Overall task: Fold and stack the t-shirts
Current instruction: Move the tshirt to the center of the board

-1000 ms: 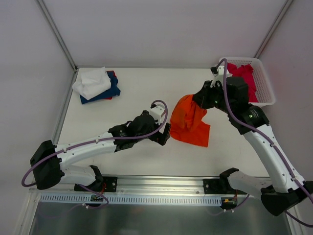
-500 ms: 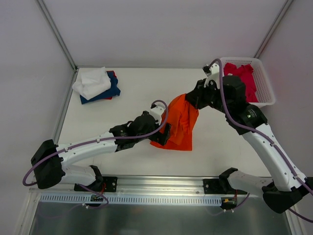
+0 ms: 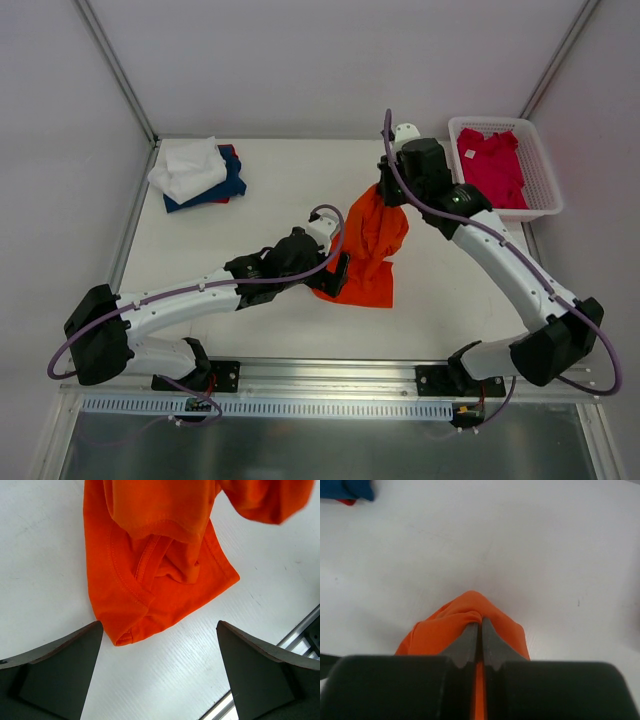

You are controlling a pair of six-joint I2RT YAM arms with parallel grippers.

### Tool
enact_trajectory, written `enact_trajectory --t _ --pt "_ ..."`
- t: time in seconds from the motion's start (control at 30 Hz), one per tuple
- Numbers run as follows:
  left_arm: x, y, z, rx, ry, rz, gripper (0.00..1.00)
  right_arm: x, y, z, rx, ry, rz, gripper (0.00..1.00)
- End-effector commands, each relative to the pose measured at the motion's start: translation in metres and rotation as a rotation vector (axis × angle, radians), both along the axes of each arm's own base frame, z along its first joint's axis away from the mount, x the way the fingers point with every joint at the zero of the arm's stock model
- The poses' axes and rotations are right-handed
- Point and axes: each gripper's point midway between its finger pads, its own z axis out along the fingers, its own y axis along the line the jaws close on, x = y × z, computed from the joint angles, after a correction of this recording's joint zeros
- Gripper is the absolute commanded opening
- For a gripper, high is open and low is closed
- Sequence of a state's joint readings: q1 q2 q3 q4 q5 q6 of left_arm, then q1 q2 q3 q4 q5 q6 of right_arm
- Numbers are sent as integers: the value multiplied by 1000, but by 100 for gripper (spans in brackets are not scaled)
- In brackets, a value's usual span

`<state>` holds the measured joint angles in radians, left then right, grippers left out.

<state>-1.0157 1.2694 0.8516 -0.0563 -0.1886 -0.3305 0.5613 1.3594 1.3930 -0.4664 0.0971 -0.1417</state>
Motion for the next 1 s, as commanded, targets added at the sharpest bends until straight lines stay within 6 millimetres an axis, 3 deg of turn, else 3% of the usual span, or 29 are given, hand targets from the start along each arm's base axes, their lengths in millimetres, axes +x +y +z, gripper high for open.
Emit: enact_trajectory --t 0.0,0.4,0.57,0.6,0.63,0.8,0.83,0.97 --pt "1 -10 16 -53 -18 -3 99 37 -11 33 -42 -134 -95 0" --pt "0 -7 13 -48 -18 4 99 125 -30 10 -22 -155 -279 0" --pt "0 -5 11 -43 -19 10 99 158 -41 13 8 -171 -334 0" --pt "0 -6 10 -40 -18 10 99 165 -42 22 21 -187 -339 0" --pt "1 -6 10 -41 -20 13 99 176 -46 11 13 -168 -354 0" --pt "0 -7 8 -37 -14 7 99 206 -53 -4 0 -114 -373 0" --pt "1 -6 8 -36 -15 10 99 221 -54 -5 0 -114 -381 0" --pt "1 -6 6 -31 -12 14 99 226 -62 -32 -54 -7 -394 38"
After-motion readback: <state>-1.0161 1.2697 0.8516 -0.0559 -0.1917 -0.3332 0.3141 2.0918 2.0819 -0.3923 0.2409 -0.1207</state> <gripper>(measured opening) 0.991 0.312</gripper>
